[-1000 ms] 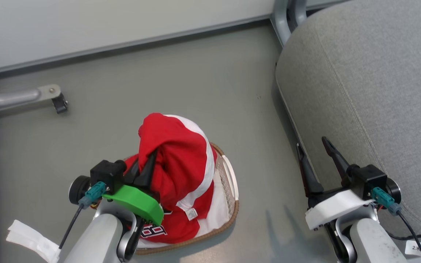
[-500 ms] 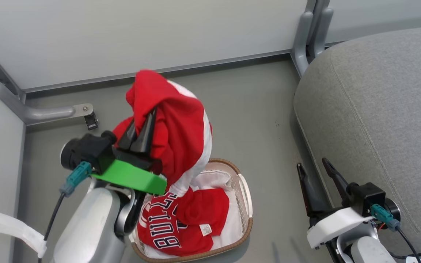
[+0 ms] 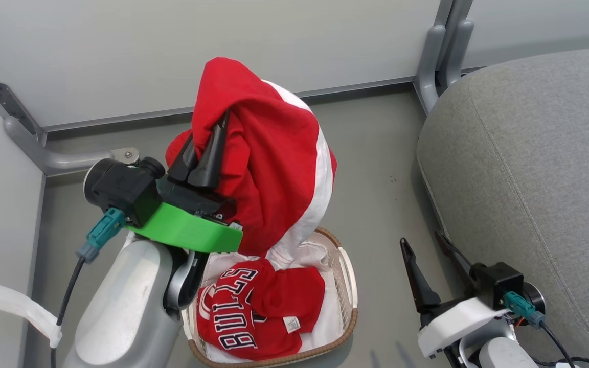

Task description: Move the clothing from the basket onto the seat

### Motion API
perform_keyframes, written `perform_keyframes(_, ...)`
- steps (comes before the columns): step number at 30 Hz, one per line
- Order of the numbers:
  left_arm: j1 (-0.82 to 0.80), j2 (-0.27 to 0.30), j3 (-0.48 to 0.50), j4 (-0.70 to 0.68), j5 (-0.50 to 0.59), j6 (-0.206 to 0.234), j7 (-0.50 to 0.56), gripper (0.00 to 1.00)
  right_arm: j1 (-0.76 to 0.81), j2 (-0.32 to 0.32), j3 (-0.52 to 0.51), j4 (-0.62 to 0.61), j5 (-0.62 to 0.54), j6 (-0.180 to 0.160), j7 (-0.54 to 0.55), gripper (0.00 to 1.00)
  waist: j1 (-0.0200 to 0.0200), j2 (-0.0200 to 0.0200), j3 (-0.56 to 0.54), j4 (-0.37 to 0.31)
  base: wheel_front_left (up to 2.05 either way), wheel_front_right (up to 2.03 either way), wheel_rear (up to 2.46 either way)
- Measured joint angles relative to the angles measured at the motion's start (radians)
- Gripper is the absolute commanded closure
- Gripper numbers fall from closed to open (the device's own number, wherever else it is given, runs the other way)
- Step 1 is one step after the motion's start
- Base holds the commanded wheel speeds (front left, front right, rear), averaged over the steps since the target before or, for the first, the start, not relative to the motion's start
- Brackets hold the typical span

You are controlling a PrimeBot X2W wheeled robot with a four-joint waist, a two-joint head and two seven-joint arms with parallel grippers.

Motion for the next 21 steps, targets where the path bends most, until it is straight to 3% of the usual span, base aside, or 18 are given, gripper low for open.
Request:
perform_keyframes(4,0.0,-0.004,-0.015,-0.002,-0.001,0.0,0.0,1.0,-0.039,-0.001,0.07,-0.021,0.021,0.0,0.0,0.0,0.0,0.0,0.007,0.005,0.0,0.0,0.0)
perform_keyframes(13,0.002,-0.021,-0.072,0.002,-0.031,0.0,0.0,1.0,-0.336,0.001,0.321,-0.033,0.006,0.0,0.0,0.0,0.0,0.0,0.02,0.024,0.0,0.0,0.0)
perform_keyframes(21,0.002,-0.034,-0.107,0.012,-0.042,0.0,0.0,1.0,-0.51,0.001,0.419,0.025,-0.015,0.0,0.0,0.0,0.0,0.0,0.023,0.044,0.0,0.0,0.0)
